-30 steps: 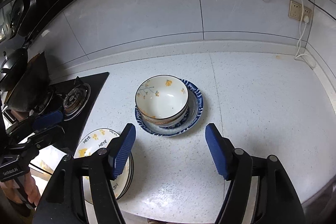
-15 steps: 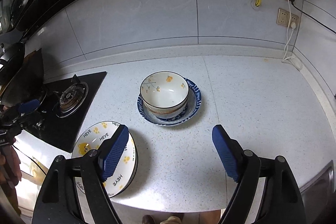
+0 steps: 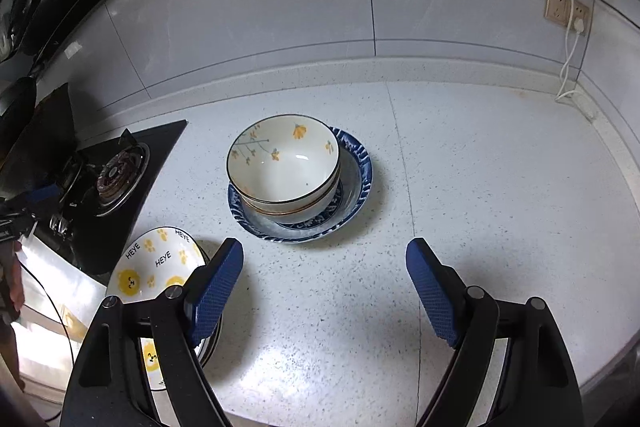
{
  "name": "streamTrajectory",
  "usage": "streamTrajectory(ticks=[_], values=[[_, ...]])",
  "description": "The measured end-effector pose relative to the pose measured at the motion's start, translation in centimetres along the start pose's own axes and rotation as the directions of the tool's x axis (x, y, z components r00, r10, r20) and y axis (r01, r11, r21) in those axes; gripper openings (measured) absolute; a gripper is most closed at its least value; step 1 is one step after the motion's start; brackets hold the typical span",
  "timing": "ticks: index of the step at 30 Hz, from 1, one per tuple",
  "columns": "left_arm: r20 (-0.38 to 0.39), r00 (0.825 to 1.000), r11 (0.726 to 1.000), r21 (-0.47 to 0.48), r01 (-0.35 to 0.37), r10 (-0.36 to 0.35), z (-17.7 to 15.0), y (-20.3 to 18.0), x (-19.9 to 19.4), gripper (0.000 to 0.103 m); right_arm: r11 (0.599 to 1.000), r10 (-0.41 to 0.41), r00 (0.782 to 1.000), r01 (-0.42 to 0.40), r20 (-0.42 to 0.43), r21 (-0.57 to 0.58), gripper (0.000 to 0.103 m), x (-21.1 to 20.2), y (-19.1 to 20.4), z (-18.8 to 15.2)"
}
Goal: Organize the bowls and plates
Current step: 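Move both grippers back to the blue floral bowl holding the nested bowls, then close both grippers on the rim of the blue floral bowl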
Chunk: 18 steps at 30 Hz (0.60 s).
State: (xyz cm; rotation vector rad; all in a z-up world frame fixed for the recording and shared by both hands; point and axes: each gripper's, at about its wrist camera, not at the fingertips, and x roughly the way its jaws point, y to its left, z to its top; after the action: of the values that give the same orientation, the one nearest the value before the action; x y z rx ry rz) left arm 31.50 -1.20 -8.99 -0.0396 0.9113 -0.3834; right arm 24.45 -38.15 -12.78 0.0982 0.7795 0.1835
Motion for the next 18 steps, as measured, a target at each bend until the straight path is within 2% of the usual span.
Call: streamTrajectory(ticks=[3, 6, 13, 15, 18], values=[[-0.052, 0.996, 0.996, -0.045, 0.074, -0.076, 0.7, -1.0, 3.7, 0.083, 0.999, 0.032, 0.999, -0.032, -0.029, 0.005, 0.080, 1.2, -0.9, 0.3], [-0.098, 0.989, 0.992, -0.071, 0.106, -0.113, 2.0, -1.7, 6.6, 0.083, 0.998, 0.057, 0.997, -0.056, -0.050, 0.020, 0.080, 2.4, -2.3, 1.1], [-0.195, 0.970, 0.985, -0.127, 0.119, -0.142, 5.3, -2.8, 12.2, 0.082, 0.993, 0.104, 0.986, -0.096, -0.131, 0.069, 0.079, 6.1, -5.4, 2.9], [-0.222, 0.963, 0.981, -0.153, 0.123, -0.156, 5.7, -2.7, 13.7, 0.074, 0.992, 0.114, 0.982, -0.103, -0.153, 0.076, 0.079, 7.2, -5.9, 3.2], [-0.260, 0.951, 0.974, -0.192, 0.119, -0.167, 6.0, -2.4, 15.7, 0.070, 0.989, 0.136, 0.974, -0.122, -0.183, 0.082, 0.076, 8.5, -6.5, 3.6]])
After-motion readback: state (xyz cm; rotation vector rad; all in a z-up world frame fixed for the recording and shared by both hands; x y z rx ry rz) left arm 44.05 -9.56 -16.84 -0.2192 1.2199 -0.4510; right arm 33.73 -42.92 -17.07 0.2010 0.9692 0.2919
